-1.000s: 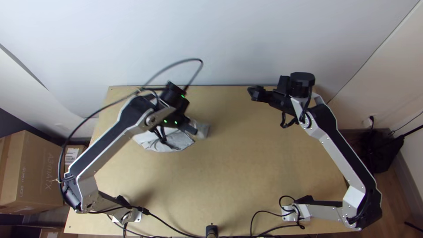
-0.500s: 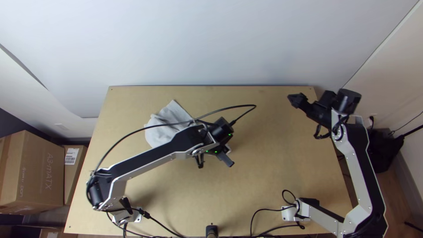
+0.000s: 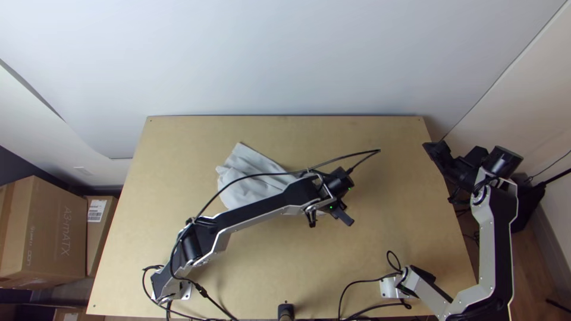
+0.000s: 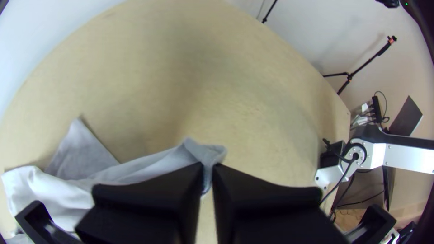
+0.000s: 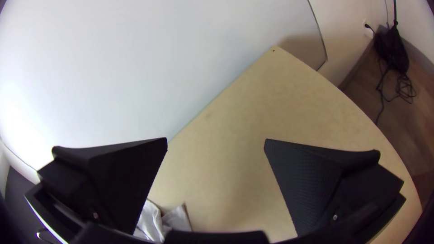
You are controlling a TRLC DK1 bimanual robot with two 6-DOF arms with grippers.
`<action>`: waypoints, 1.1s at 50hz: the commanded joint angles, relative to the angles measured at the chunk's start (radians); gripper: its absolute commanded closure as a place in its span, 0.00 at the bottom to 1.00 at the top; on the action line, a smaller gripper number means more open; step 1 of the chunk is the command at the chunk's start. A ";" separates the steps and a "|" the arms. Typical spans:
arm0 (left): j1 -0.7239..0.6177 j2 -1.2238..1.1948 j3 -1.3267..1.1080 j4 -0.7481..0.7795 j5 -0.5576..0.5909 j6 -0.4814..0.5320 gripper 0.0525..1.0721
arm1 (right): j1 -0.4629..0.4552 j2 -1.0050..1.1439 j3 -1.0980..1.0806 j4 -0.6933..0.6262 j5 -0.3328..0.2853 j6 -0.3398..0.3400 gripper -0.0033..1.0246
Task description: Fold the t-shirt
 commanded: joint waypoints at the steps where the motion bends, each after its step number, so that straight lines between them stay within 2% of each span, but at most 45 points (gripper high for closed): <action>1: -0.022 0.005 0.119 -0.008 0.047 -0.004 0.04 | -0.009 0.006 -0.016 0.002 -0.019 0.006 0.04; 10: 0.009 -0.081 0.174 0.038 0.047 -0.003 0.04 | 0.054 0.102 0.025 -0.002 -0.045 0.018 0.04; 14: 0.041 -0.131 0.174 0.052 0.052 -0.007 0.04 | 0.119 0.148 0.059 -0.028 -0.047 0.060 0.04; 17: 0.065 -0.162 0.174 0.052 0.053 -0.011 0.04 | 0.156 0.170 0.080 -0.051 -0.051 0.057 0.04; 23: 0.130 -0.213 0.167 0.015 0.053 -0.011 0.04 | 0.258 0.237 0.134 -0.051 -0.105 0.054 0.04; 34: 0.262 -0.283 0.165 -0.051 0.053 -0.009 0.04 | 0.483 0.421 0.323 -0.180 -0.103 -0.002 0.04; 47: 0.389 -0.389 0.162 -0.105 0.053 -0.007 0.04 | 0.692 0.595 0.444 -0.188 -0.097 -0.022 0.10; 52: 0.430 -0.427 0.150 -0.125 0.053 -0.006 0.04 | 0.765 0.662 0.485 -0.189 -0.074 -0.038 0.11; 55: 0.453 -0.446 0.148 -0.140 0.053 -0.006 0.04 | 0.801 0.705 0.515 -0.189 -0.065 -0.042 0.16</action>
